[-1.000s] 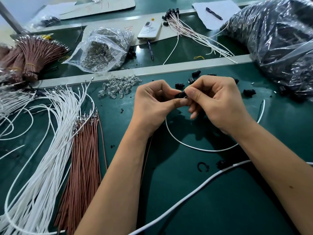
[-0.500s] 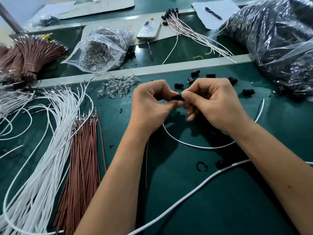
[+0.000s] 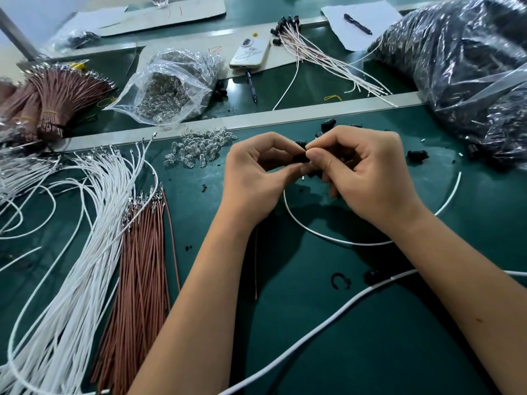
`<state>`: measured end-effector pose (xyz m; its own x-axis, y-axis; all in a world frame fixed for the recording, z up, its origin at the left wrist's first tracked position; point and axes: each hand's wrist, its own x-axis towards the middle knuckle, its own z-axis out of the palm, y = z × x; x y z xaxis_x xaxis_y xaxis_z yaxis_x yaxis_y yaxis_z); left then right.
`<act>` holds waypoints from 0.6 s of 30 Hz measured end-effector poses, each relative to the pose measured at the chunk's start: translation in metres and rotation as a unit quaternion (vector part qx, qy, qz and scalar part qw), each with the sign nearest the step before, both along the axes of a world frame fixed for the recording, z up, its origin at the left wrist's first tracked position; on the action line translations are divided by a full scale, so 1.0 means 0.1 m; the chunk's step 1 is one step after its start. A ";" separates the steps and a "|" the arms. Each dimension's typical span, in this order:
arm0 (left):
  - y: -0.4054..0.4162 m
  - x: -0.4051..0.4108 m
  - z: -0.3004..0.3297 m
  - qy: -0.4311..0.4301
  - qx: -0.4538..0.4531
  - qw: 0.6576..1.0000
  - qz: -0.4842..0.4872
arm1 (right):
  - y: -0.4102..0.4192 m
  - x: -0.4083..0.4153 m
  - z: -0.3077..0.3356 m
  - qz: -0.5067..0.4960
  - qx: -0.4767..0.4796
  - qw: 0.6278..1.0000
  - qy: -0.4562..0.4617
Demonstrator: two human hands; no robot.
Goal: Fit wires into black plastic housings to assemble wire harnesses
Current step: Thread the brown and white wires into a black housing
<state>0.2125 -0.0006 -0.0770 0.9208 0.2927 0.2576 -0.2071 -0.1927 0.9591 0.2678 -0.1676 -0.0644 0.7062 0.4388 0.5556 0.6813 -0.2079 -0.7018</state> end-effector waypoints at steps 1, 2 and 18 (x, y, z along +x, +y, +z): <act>0.00 0.00 0.00 -0.007 -0.018 1.000 -0.005 | 0.00 -0.01 0.01 -0.002 0.004 1.000 -0.010; 0.00 0.00 0.01 -0.014 -0.036 0.999 -0.010 | 0.01 -0.02 0.02 -0.005 0.006 1.000 -0.024; -0.02 -0.03 0.08 -0.083 -0.180 0.978 -0.062 | 0.02 -0.17 0.07 -0.081 0.067 0.971 -0.213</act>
<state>0.2093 -0.0030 -0.0685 0.9096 0.2806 0.3065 -0.3654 0.1887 0.9115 0.2512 -0.1657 -0.0572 0.4524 0.2445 0.8576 0.8824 -0.2620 -0.3908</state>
